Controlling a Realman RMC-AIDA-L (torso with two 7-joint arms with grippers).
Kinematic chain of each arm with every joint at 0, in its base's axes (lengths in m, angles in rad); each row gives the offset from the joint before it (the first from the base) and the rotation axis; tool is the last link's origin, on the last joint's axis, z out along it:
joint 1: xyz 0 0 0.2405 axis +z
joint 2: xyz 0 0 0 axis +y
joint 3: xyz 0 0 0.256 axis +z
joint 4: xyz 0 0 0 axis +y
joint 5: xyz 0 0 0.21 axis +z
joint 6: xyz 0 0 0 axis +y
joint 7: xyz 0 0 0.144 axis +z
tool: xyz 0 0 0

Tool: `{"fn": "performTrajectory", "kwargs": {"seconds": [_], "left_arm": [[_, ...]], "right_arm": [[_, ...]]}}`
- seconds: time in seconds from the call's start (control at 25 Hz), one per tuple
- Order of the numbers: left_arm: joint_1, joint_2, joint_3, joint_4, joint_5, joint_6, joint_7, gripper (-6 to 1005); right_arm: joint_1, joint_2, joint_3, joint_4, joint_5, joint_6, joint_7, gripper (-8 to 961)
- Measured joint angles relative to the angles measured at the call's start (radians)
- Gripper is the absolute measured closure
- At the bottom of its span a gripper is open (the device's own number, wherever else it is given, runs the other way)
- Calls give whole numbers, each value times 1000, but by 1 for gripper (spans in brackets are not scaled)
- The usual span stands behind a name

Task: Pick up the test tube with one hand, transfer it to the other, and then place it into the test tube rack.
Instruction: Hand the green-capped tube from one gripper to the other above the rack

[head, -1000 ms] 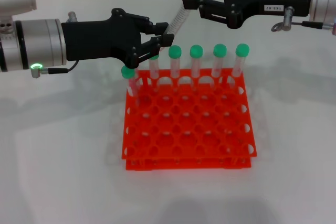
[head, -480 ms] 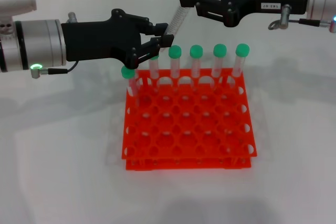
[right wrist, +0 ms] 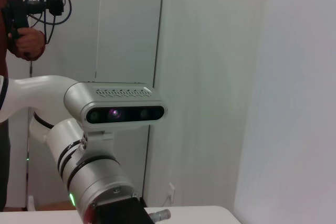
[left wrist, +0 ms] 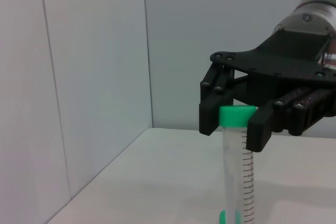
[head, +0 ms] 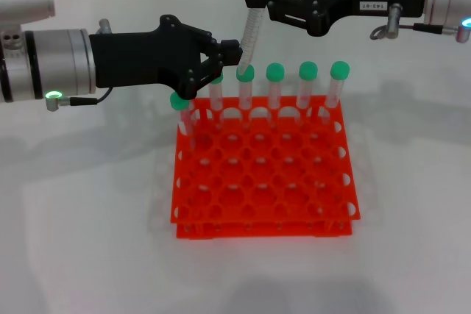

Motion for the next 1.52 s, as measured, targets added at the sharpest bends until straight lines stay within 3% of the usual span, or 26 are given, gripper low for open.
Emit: {"fn": "performTrajectory", "kwargs": {"seconds": [0.28, 0.48, 0.72, 1.24, 1.52], "left_arm": [[2, -2, -1, 6, -6, 6, -6, 952], [24, -4, -5, 11, -37, 1, -10, 941], [41, -4, -8, 30, -61, -14, -50, 788], [55, -3, 1, 39, -53, -5, -61, 307], [101, -3, -1, 116, -62, -1, -102, 113]], "right_arm": [[0, 0, -3, 0, 1, 1, 0, 676], [0, 0, -5, 0, 1, 1, 0, 677], [1, 0, -6, 0, 1, 6, -1, 686], [2, 0, -10, -11, 1, 11, 0, 687], [2, 0, -11, -12, 1, 10, 3, 687]]}}
